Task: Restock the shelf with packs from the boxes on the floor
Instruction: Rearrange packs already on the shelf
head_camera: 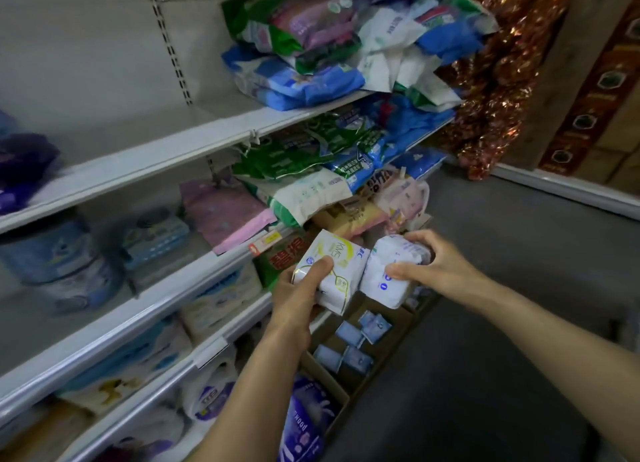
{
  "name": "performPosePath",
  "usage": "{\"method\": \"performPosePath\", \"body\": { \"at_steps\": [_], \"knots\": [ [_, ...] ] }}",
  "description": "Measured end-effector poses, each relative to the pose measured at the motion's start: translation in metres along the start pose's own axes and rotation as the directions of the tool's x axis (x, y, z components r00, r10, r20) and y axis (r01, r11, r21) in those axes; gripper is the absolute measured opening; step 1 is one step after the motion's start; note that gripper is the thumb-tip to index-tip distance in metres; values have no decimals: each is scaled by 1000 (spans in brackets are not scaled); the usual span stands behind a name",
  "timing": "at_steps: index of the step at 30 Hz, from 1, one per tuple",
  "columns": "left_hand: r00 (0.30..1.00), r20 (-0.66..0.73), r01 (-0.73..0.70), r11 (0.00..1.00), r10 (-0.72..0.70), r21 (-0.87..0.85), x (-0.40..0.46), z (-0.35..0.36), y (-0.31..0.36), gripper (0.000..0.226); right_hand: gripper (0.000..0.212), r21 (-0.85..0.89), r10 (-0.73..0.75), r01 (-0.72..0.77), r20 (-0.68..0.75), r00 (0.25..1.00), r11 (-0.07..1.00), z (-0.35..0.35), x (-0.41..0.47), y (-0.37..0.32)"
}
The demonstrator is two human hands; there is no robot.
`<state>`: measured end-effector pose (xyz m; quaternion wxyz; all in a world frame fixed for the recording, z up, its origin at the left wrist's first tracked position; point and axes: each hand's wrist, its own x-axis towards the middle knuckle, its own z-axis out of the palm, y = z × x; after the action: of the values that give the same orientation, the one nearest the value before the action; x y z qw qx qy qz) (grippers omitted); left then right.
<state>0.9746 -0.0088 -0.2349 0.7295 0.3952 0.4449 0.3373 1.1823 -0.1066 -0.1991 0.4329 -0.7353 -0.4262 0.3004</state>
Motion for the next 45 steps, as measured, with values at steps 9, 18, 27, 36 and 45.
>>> {"method": "performPosePath", "body": {
  "at_steps": [9,18,27,36,45],
  "knots": [
    [1000,-2,-6,998,6,61,107,80,13,51,63,41,39,-37,-53,998,998,-59,117,36],
    [1000,-11,26,992,-24,124,242,186,33,64,64,25,114,-113,-80,990,993,-145,262,71],
    [990,-105,112,964,-89,243,333,294,-9,87,66,-117,169,-191,-181,969,975,-232,366,142],
    [937,-271,230,973,-221,0,386,384,-18,51,56,-217,141,-116,99,985,969,-284,473,183],
    [935,-341,42,983,-102,-179,376,397,14,22,24,-9,-22,26,313,950,1000,-267,490,151]
  ]
}}
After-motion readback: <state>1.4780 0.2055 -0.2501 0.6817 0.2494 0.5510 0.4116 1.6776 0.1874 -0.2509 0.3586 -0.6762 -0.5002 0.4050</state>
